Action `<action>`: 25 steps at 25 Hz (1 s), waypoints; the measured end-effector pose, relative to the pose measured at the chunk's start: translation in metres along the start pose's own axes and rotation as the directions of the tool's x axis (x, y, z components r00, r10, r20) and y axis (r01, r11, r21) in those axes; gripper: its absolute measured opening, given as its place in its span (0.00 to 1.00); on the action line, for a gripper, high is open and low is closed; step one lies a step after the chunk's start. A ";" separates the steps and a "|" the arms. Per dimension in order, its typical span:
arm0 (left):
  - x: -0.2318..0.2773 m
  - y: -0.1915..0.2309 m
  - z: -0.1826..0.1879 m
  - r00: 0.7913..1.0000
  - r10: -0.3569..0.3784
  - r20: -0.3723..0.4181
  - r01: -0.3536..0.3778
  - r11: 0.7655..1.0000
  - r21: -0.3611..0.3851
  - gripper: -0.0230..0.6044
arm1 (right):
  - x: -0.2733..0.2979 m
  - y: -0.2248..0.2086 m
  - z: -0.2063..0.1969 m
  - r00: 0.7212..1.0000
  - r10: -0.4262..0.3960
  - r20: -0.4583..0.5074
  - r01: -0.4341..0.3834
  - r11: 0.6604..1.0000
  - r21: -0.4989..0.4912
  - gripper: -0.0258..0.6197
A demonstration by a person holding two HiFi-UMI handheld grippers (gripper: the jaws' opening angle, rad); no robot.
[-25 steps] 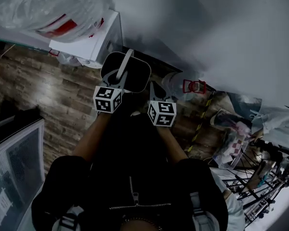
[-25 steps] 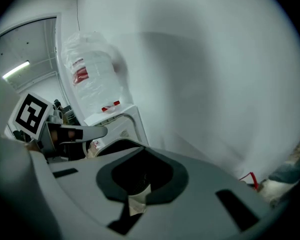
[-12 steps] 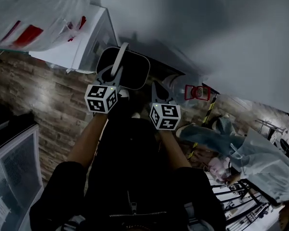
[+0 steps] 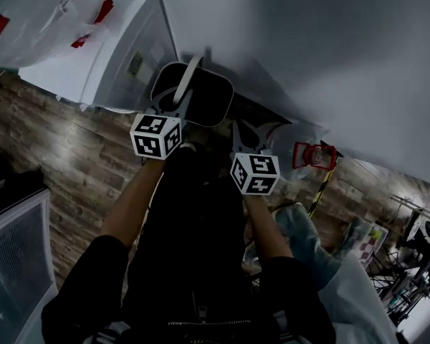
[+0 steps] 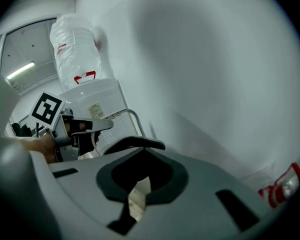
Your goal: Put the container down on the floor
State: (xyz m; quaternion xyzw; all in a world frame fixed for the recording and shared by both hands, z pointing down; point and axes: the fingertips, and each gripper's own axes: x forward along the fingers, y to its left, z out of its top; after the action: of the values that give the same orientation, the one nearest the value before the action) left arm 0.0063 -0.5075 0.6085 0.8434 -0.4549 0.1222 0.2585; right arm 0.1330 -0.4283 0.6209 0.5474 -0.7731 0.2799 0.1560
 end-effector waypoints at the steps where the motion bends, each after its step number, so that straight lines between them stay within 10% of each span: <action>1: 0.004 0.005 -0.003 1.000 -0.005 0.002 0.005 1.000 0.007 0.13 | 0.008 -0.001 -0.003 1.000 0.009 0.010 -0.009 1.000 0.003 0.06; 25: 0.086 0.080 -0.092 0.989 -0.031 0.145 0.023 0.998 0.056 0.13 | 0.143 -0.037 -0.082 0.991 0.098 0.094 -0.090 0.993 -0.081 0.06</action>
State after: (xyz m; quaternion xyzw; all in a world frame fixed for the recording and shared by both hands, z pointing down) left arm -0.0101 -0.5539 0.7497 0.8628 -0.4577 0.0691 0.2032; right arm 0.1121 -0.4961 0.7745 0.5170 -0.8149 0.2301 0.1256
